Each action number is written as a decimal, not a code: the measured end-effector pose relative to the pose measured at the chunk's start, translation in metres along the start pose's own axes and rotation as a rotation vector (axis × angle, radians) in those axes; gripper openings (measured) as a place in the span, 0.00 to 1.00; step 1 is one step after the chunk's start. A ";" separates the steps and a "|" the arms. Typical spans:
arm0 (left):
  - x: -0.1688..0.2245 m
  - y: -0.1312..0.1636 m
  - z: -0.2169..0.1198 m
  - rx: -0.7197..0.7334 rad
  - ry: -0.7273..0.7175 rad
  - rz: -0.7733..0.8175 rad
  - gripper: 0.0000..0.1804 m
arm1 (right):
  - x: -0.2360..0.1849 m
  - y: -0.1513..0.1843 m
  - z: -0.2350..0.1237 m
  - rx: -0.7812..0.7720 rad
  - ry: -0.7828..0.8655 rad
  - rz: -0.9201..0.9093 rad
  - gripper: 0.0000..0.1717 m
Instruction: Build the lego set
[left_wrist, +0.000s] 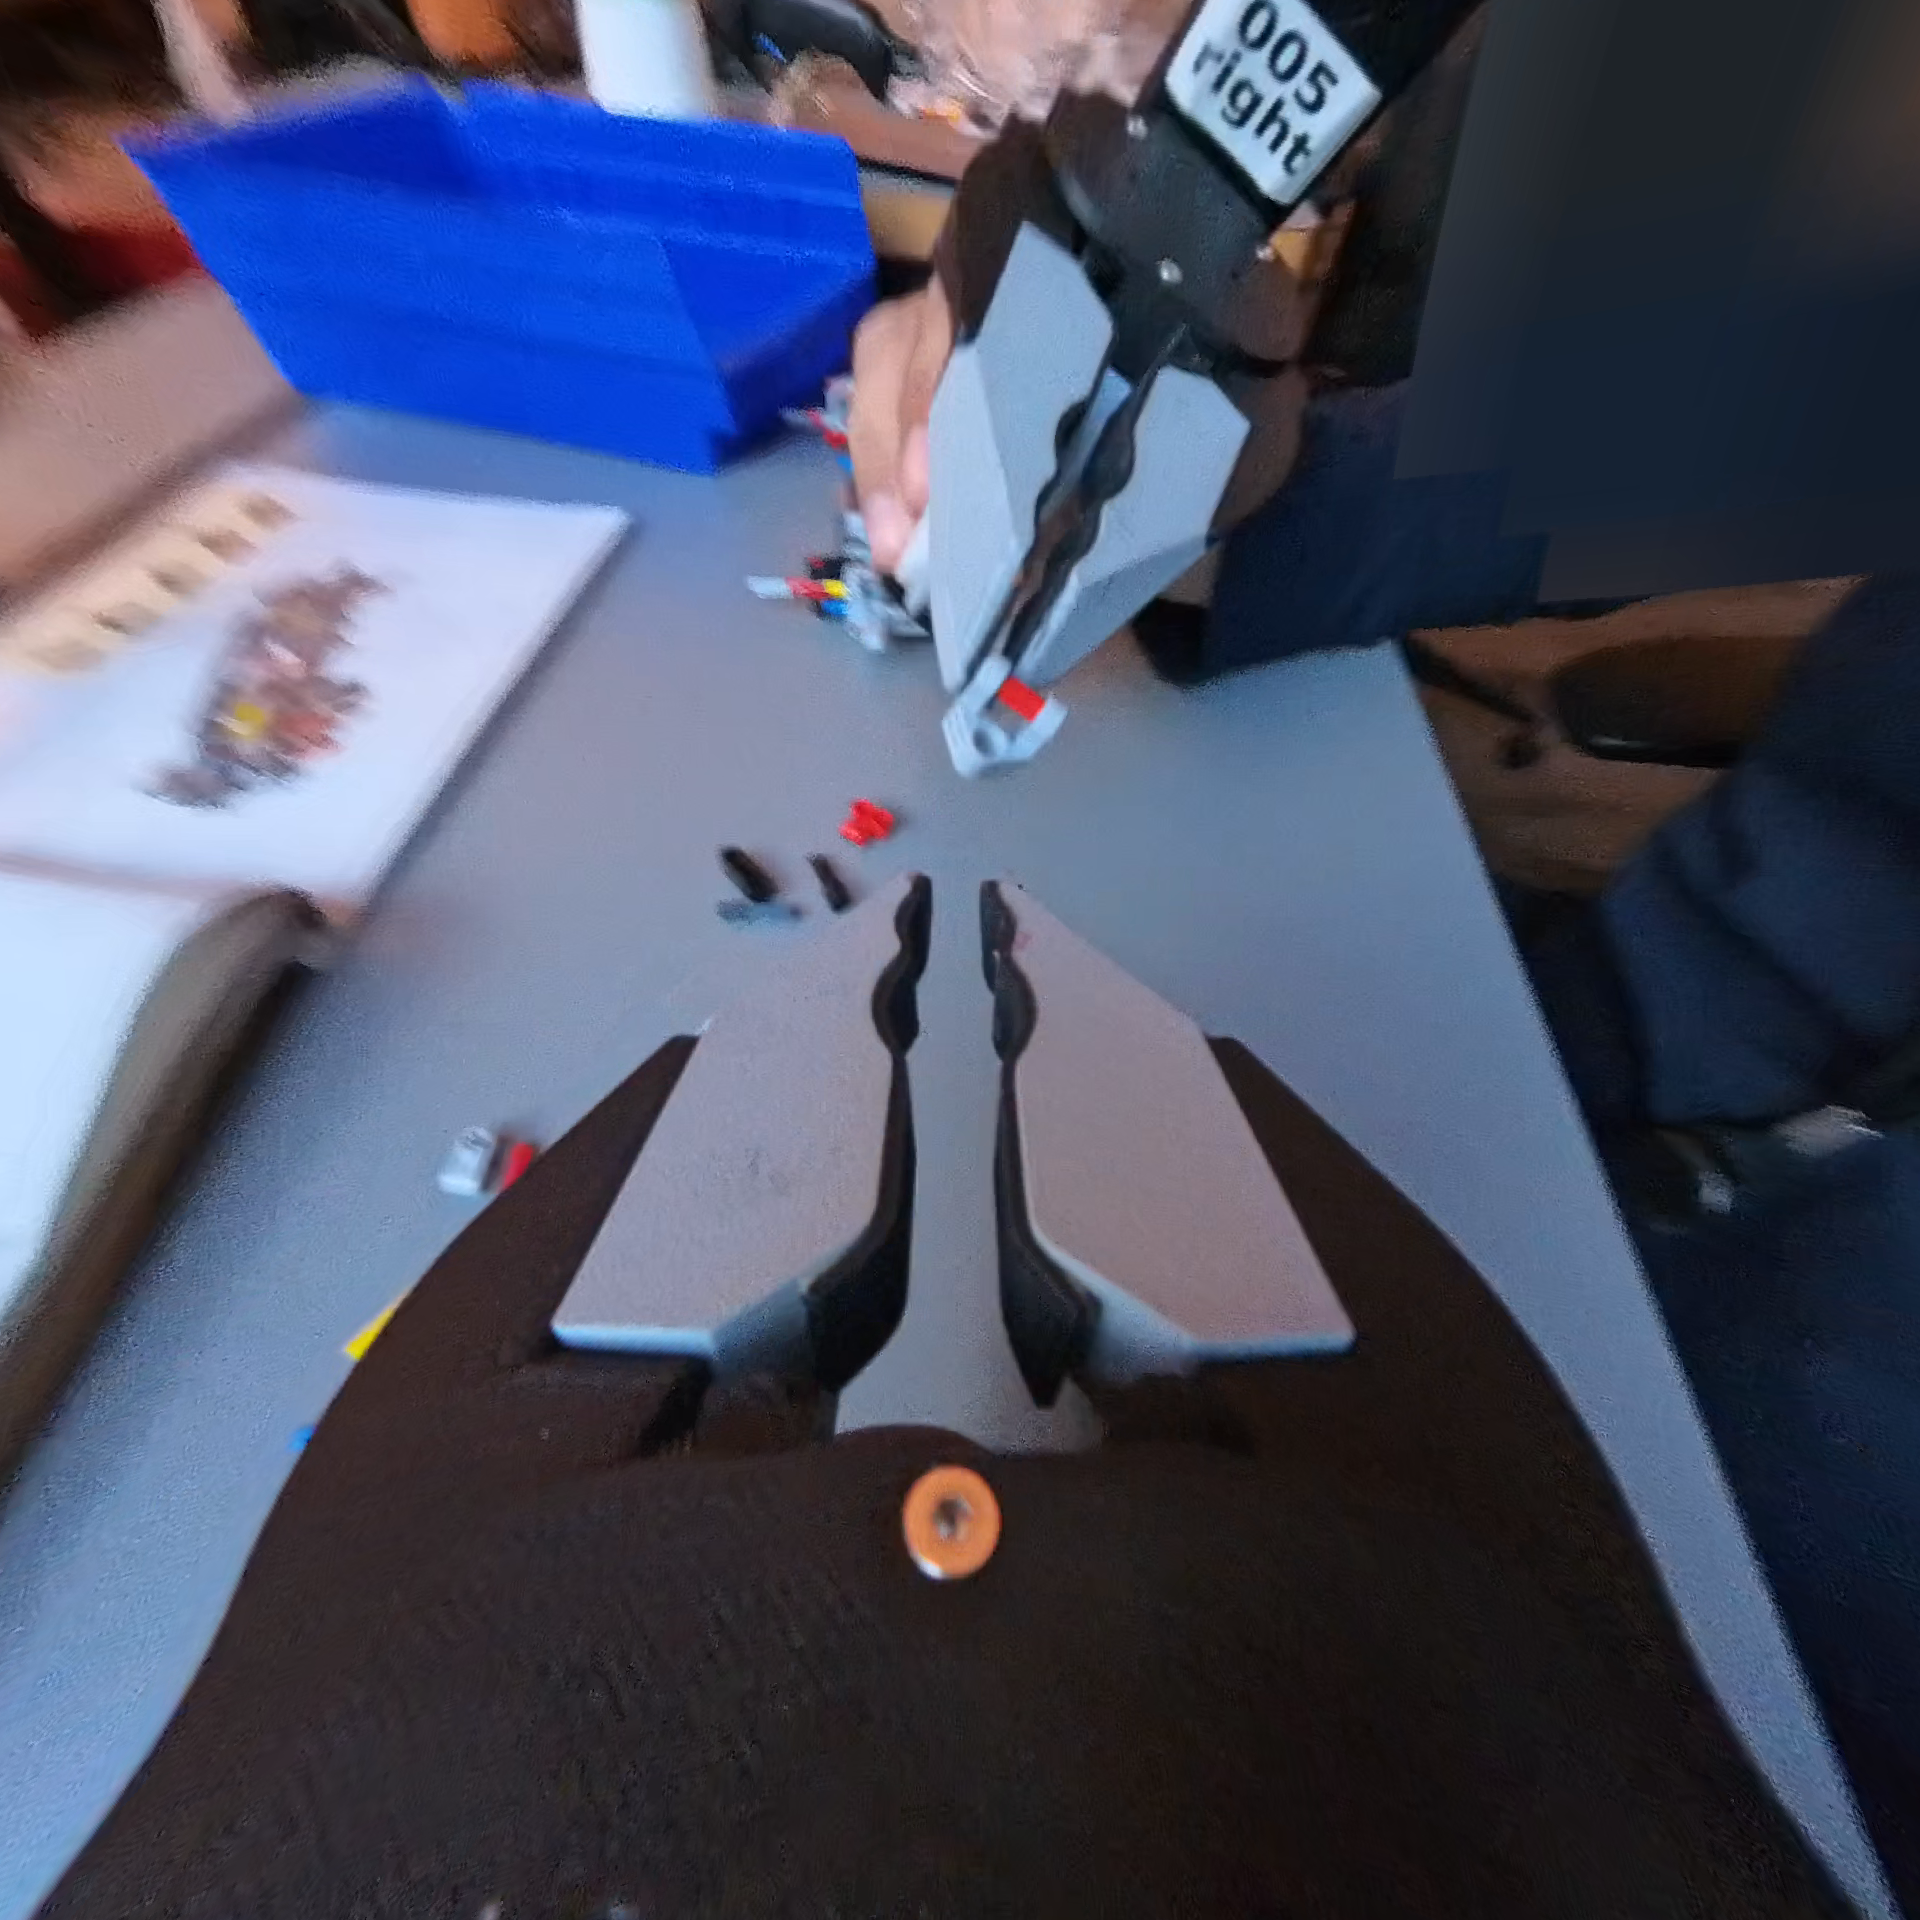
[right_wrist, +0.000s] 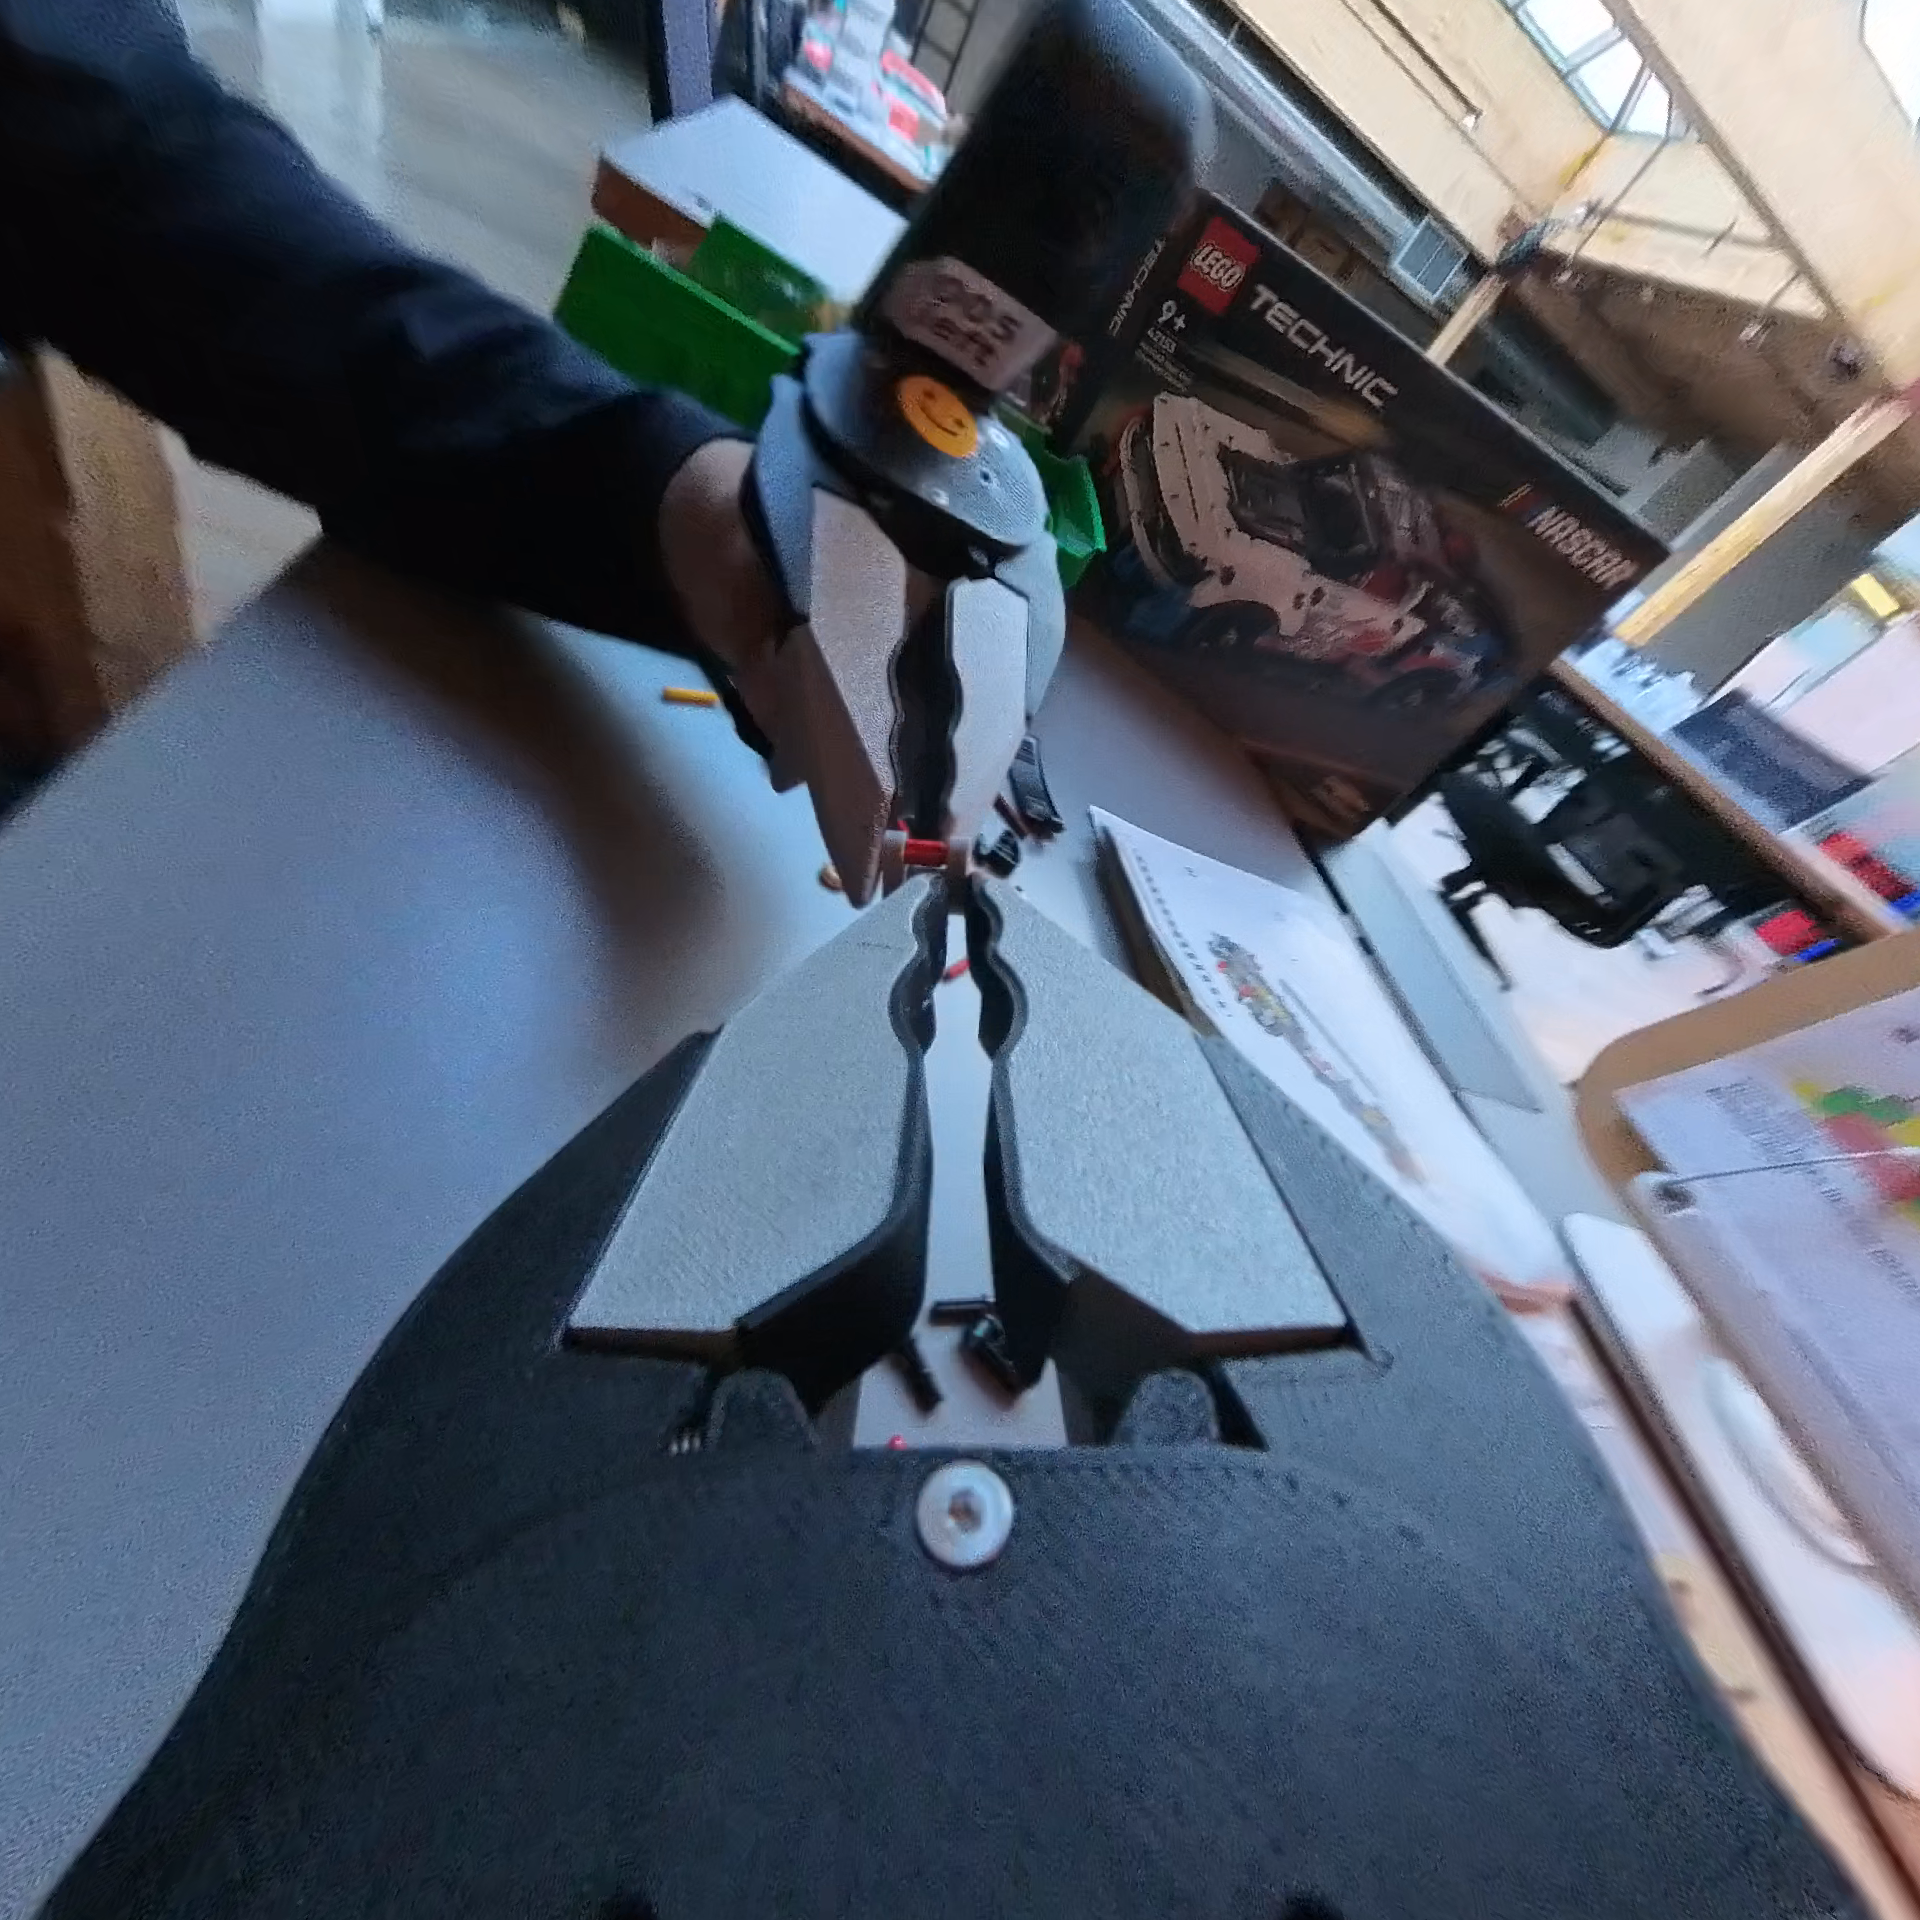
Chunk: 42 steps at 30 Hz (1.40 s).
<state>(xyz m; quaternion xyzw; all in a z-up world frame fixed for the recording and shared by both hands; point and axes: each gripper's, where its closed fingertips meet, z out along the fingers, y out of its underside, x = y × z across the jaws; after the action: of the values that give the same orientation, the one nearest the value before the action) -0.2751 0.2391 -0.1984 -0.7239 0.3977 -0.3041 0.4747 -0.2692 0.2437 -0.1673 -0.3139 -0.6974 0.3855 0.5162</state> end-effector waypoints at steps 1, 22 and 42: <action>0.001 0.008 -0.001 -0.020 0.059 -0.058 0.04 | -0.001 0.002 0.002 -0.011 0.007 -0.047 0.00; 0.050 -0.018 -0.006 0.224 0.784 -0.609 0.04 | -0.039 -0.017 -0.001 0.256 -0.185 -0.218 0.00; 0.040 -0.013 0.005 0.201 0.621 -0.591 0.07 | -0.034 -0.003 0.005 0.128 -0.086 -0.398 0.00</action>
<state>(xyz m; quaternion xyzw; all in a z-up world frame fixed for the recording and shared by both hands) -0.2472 0.2100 -0.1859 -0.6310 0.2659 -0.6671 0.2934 -0.2650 0.2126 -0.1817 -0.1197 -0.7411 0.3326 0.5708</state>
